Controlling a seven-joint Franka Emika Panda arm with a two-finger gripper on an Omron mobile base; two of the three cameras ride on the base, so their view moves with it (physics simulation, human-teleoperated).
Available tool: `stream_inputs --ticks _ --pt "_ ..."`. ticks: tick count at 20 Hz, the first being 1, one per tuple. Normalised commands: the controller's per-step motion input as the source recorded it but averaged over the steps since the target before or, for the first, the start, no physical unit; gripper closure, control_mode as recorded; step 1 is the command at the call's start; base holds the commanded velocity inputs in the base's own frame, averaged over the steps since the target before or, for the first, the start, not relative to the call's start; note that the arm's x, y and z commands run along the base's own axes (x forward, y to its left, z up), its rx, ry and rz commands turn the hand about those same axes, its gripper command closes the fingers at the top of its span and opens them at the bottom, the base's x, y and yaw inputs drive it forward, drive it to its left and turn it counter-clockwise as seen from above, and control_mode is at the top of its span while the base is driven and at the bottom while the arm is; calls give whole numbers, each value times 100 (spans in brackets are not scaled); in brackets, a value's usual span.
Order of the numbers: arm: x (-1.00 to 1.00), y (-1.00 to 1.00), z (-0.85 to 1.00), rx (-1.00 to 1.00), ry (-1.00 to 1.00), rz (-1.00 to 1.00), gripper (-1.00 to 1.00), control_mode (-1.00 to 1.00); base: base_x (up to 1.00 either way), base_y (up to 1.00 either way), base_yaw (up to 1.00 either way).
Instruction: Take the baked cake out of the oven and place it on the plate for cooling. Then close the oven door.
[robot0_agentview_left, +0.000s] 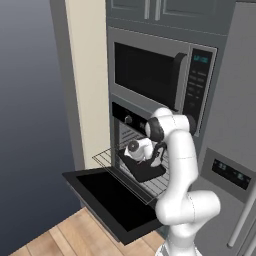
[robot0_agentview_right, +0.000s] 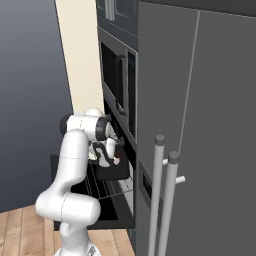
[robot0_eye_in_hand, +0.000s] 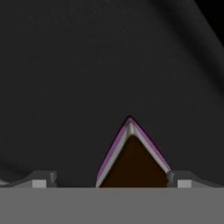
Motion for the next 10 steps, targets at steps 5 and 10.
stream_inputs --ticks 5,10 --pt "4 0 -1 0 12 8 -100 -100 0 0 0" --pt "2 0 -8 0 13 8 -100 -100 0 0 0"
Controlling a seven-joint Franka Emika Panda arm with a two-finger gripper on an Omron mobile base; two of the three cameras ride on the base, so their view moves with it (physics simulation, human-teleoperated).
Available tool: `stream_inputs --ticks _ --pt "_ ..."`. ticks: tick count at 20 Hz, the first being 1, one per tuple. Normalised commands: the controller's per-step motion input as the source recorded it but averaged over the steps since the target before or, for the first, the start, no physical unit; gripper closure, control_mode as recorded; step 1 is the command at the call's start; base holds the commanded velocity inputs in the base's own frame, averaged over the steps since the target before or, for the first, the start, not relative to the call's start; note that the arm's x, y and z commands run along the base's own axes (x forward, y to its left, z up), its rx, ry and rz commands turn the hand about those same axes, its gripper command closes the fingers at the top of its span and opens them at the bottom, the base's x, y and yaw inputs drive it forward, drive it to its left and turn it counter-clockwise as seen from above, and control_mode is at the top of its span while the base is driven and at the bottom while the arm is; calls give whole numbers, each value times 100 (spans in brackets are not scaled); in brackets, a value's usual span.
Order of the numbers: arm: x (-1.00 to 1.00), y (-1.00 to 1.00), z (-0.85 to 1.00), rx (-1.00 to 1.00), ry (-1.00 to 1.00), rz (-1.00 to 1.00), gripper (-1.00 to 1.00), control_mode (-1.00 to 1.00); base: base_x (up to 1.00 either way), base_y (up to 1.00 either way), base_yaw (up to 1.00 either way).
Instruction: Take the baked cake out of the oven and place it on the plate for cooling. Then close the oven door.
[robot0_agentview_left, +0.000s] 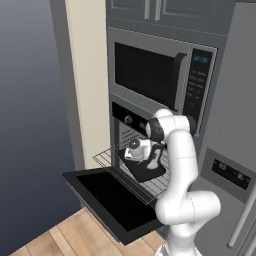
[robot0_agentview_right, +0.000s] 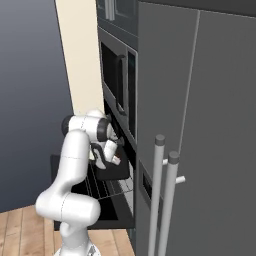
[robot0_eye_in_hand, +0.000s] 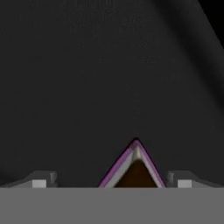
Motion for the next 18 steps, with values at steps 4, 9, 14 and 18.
stream_inputs --ticks 4,9,14,18 --pt "4 1 -12 0 13 8 100 -100 0 0 0" --pt "4 0 -10 0 7 8 100 -100 0 0 0" --pt "5 9 -2 1 2 9 100 -100 0 0 0" --pt "-25 29 39 6 -4 9 100 -100 0 0 0"
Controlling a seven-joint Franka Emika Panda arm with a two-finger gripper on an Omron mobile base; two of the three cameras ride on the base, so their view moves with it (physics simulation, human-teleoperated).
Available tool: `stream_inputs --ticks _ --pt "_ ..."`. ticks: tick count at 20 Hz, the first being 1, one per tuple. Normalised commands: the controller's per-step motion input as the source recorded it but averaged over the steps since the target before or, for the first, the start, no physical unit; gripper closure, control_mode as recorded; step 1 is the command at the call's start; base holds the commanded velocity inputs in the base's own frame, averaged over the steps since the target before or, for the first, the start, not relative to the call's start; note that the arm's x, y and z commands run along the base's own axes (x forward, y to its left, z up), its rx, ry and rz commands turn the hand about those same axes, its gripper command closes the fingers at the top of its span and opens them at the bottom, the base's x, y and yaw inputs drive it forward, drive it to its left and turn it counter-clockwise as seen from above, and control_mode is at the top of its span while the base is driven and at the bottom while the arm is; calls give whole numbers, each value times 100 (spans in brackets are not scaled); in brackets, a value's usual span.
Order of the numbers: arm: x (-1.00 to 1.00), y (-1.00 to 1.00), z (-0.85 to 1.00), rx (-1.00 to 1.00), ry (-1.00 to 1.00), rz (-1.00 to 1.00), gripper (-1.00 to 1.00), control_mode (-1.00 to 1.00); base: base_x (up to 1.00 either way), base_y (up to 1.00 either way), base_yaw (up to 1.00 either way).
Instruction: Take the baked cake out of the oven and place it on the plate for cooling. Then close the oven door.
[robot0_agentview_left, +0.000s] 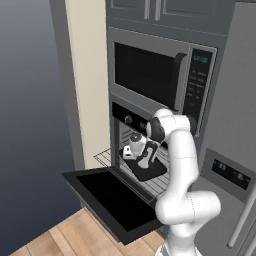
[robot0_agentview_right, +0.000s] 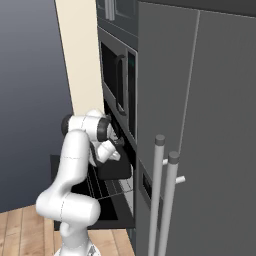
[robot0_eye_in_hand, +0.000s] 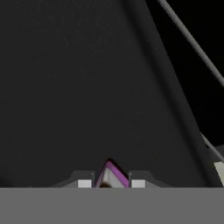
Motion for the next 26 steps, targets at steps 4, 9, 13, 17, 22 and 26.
stream_inputs --ticks 4,9,13,17,22,26 --pt "-60 39 72 4 -15 6 100 -100 0 0 0" --pt "-79 33 96 2 -20 1 100 -100 0 0 0" --pt "-97 42 100 0 -10 0 100 -100 0 0 0" --pt "-98 40 98 1 -1 0 100 -100 0 0 0" --pt "-77 9 100 5 0 0 100 -100 0 0 0" --pt "-25 6 100 5 0 0 100 -100 0 0 0"
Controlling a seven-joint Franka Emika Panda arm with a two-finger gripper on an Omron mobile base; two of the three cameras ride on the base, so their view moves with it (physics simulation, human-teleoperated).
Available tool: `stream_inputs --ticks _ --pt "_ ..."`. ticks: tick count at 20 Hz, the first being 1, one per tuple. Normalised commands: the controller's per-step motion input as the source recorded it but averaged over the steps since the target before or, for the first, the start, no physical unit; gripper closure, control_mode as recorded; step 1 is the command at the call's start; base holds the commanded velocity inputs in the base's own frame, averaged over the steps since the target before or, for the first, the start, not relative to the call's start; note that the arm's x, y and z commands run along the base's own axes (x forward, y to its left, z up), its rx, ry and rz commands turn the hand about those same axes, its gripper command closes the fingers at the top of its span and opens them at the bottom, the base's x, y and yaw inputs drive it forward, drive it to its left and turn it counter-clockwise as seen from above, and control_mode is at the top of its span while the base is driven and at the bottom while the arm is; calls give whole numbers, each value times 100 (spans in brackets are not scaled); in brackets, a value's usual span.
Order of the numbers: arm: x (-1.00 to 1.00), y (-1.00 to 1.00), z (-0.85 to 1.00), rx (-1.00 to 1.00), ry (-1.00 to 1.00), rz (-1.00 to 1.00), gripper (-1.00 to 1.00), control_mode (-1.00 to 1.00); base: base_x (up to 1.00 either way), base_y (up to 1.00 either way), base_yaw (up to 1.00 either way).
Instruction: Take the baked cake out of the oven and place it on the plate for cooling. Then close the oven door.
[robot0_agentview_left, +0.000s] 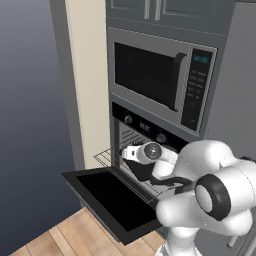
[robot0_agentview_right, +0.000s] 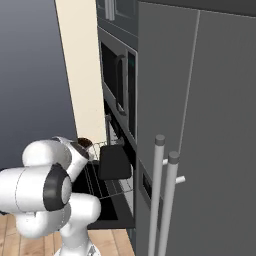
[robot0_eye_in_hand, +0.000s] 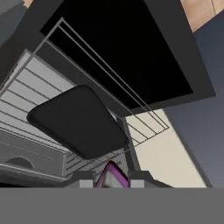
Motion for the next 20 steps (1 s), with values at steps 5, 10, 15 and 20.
stream_inputs --ticks 5,10,15,20 --pt "-1 14 100 4 0 0 100 -100 0 0 0" --pt "-16 23 100 0 0 0 100 -100 0 0 0" --pt "-15 23 67 0 1 0 100 -100 0 0 0" --pt "-9 8 9 0 0 0 100 100 -42 14 0"
